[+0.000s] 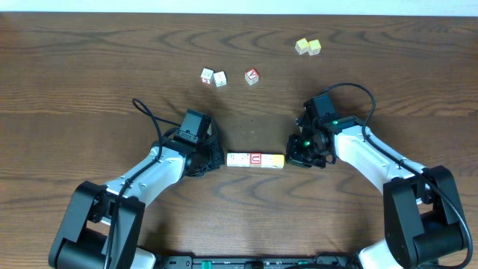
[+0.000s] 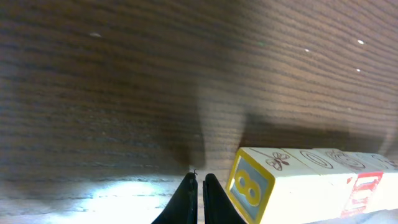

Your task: Lift 5 blocks

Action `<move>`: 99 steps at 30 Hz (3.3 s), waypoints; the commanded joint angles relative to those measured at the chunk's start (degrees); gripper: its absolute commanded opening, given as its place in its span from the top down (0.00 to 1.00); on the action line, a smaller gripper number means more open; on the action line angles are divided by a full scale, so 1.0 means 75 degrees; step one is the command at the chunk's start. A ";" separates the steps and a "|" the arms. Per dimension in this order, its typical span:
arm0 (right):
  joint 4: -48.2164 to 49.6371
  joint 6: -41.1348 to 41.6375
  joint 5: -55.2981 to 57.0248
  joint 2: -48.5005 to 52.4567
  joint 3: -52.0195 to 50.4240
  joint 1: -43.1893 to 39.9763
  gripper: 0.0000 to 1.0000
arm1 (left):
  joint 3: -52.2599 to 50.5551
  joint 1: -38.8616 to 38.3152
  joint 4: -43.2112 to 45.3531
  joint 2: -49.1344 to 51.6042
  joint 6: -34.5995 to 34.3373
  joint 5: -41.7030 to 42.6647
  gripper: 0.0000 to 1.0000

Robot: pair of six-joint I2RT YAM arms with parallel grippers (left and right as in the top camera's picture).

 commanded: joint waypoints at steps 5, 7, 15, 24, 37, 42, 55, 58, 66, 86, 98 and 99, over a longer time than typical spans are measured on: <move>-0.0012 0.0058 0.0143 -0.0108 -0.0015 0.0058 0.99 | 0.0213 -0.0012 0.0035 -0.0137 0.0105 -0.0294 0.93; -0.0006 0.0061 0.0140 -0.0108 -0.0032 0.0058 0.99 | 0.0213 -0.0012 0.0050 -0.0137 0.0102 -0.0291 0.93; -0.0006 0.0146 0.0140 -0.0108 -0.0093 0.0061 0.99 | 0.0213 -0.0012 0.0154 -0.0134 0.0102 -0.0259 0.93; 0.0236 0.0169 0.0245 -0.0108 -0.0294 0.0058 0.99 | 0.0213 -0.0073 0.0219 -0.0125 0.0105 -0.0204 0.93; 0.0493 0.0172 -0.0035 -0.0108 -0.0353 0.0210 0.99 | 0.0213 -0.0391 0.0495 -0.0125 0.0102 -0.0236 0.93; 0.0615 0.0291 0.0111 -0.0108 -0.0353 0.0361 0.99 | 0.0213 -0.0391 0.0495 -0.0125 0.0102 -0.0233 0.93; 0.0970 0.0047 -0.0592 -0.0111 -0.0350 0.0373 0.99 | 0.0213 -0.0527 0.0595 -0.0125 0.0192 0.0029 0.93; 0.0965 0.0015 -0.0603 -0.0111 -0.0350 0.0373 0.99 | 0.0213 -0.0527 0.0592 -0.0143 0.0195 0.0111 0.93; 0.0965 -0.0009 -0.0766 -0.0207 -0.0341 0.0373 0.99 | 0.0213 -0.0527 0.0586 -0.0315 0.0189 0.0201 0.93; 0.0793 -0.0006 -0.0871 -0.0886 -0.0341 0.0373 0.99 | 0.0213 -0.0527 0.0536 -0.0729 0.0157 0.0557 0.93; 0.0764 -0.0003 -0.0901 -0.1230 -0.0335 0.0373 0.99 | 0.0213 -0.0527 0.0533 -0.1072 0.0160 0.0717 0.93; 0.0764 0.0000 -0.0903 -0.1265 -0.0335 0.0373 0.99 | 0.0213 -0.0527 0.0533 -0.1131 0.0160 0.0717 0.93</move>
